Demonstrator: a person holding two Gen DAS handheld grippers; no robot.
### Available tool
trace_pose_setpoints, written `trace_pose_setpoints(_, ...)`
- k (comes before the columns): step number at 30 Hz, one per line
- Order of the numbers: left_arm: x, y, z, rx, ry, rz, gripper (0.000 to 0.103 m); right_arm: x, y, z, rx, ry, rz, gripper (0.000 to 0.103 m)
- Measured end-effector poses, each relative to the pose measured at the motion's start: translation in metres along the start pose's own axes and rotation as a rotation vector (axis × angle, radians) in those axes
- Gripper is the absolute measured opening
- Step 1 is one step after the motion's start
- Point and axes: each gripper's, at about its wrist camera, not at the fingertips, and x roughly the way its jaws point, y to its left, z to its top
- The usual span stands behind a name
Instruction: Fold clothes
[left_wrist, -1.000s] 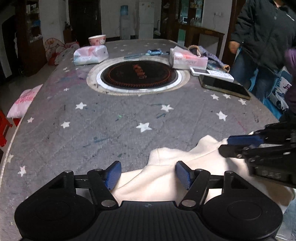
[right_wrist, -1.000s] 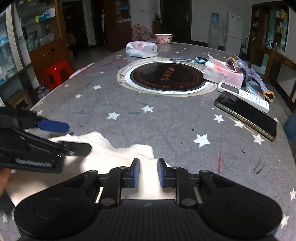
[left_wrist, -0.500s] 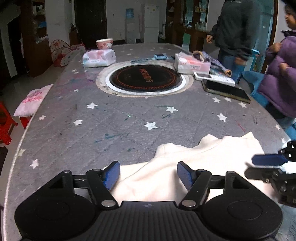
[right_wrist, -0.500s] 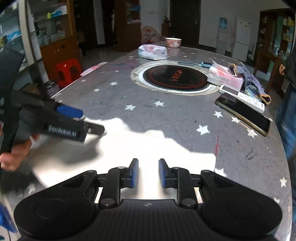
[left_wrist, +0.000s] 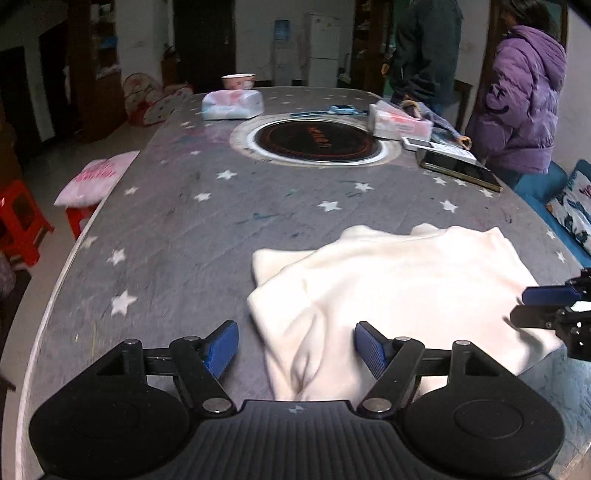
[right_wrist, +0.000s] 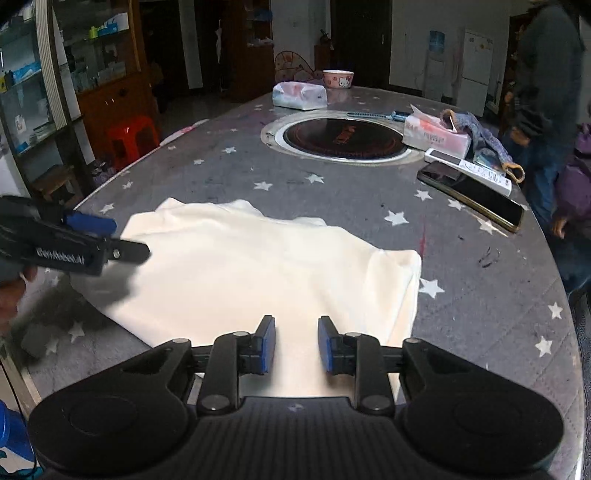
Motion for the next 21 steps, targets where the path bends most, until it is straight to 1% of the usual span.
trace_pose_setpoints(2, -0.002, 0.002, -0.002, -0.007, -0.003, 0.005, 0.077, 0.004, 0.003, -0.004, -0.009, 0.016, -0.002, 0.026)
trace_pose_setpoints(4, -0.004, 0.003, -0.005, -0.014, -0.005, 0.011, 0.077, 0.005, 0.006, -0.006, -0.015, 0.013, -0.015, 0.027)
trace_pose_setpoints(6, -0.006, 0.005, -0.007, -0.021, -0.008, 0.016, 0.078, 0.003, 0.008, -0.005, -0.006, 0.008, -0.027, 0.032)
trace_pose_setpoints(7, -0.007, 0.006, -0.008, -0.024, -0.01, 0.019, 0.081, 0.002, 0.009, -0.004, -0.005, 0.005, -0.032, 0.036)
trace_pose_setpoints(8, -0.009, 0.006, -0.01, -0.028, -0.011, 0.022, 0.083, 0.0, 0.01, -0.004, -0.009, 0.002, -0.034, 0.037)
trace_pose_setpoints(9, -0.01, 0.007, -0.011, -0.031, -0.012, 0.024, 0.084, -0.002, 0.013, -0.003, -0.02, -0.001, -0.033, 0.037)
trace_pose_setpoints(11, -0.012, 0.009, -0.013, -0.038, -0.015, 0.03, 0.086, -0.006, 0.02, -0.002, -0.051, -0.009, -0.03, 0.043)
trace_pose_setpoints(12, -0.013, 0.01, -0.014, -0.042, -0.016, 0.032, 0.087, -0.007, 0.024, -0.001, -0.064, -0.011, -0.026, 0.044)
trace_pose_setpoints(16, -0.018, 0.013, -0.017, -0.054, -0.017, 0.052, 0.094, -0.01, 0.038, 0.0, -0.112, -0.011, -0.006, 0.045)
trace_pose_setpoints(18, -0.021, 0.015, -0.019, -0.061, -0.016, 0.063, 0.096, -0.011, 0.045, 0.001, -0.132, -0.011, 0.003, 0.046)
trace_pose_setpoints(21, -0.026, 0.017, -0.021, -0.07, -0.017, 0.078, 0.1, -0.012, 0.055, 0.002, -0.162, -0.015, 0.013, 0.05)
